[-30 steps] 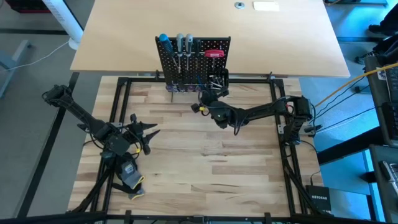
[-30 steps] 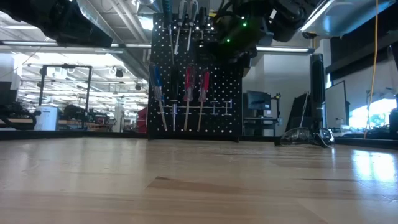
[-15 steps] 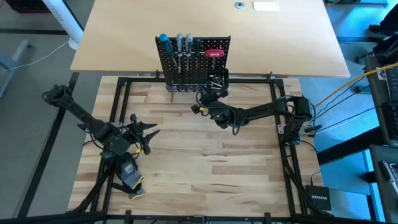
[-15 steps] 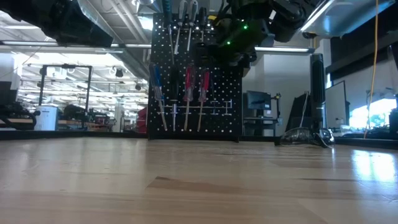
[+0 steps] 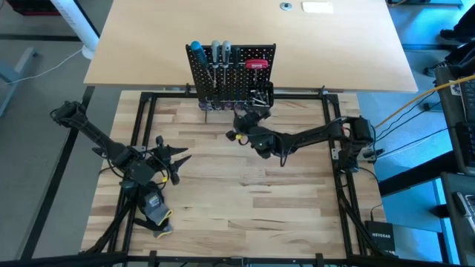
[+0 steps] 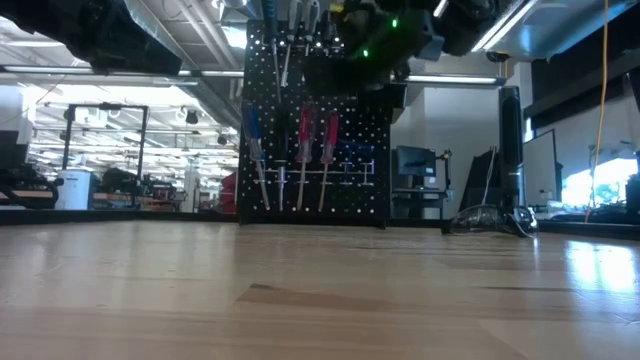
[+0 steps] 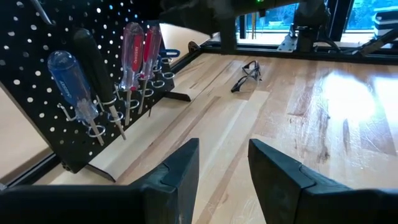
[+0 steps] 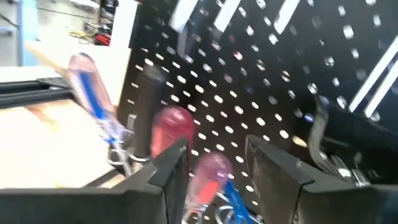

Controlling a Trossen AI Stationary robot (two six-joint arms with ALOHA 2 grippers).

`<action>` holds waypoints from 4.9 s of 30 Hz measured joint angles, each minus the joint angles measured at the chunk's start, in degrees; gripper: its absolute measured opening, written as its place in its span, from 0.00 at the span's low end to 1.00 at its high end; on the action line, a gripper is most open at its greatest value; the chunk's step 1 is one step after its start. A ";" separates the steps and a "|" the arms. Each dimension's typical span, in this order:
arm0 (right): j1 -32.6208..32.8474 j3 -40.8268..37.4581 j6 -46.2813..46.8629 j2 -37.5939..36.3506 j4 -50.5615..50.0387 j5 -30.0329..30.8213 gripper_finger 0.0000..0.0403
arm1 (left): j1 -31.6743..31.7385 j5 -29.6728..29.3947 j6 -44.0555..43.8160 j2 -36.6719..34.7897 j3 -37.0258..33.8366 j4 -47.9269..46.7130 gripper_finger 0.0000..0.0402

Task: Hang tools onto peg board
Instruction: Hang the black safety goggles on the peg board

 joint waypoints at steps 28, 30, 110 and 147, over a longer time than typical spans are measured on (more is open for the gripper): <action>18.16 6.58 11.88 -8.91 -33.45 -4.23 0.42 | 0.04 6.97 -1.17 0.00 0.00 -0.26 0.32; 19.49 6.58 13.77 -10.69 -40.58 -7.01 0.46 | 0.25 8.09 -0.89 0.00 0.00 -0.24 0.32; 2.67 -22.58 23.85 -22.13 -58.89 -49.94 0.07 | 1.63 14.03 -3.75 0.31 1.76 -5.53 0.32; 20.17 -1.66 -2.54 -18.75 -3.64 -74.71 0.08 | 6.67 31.27 28.71 25.08 27.04 31.72 0.32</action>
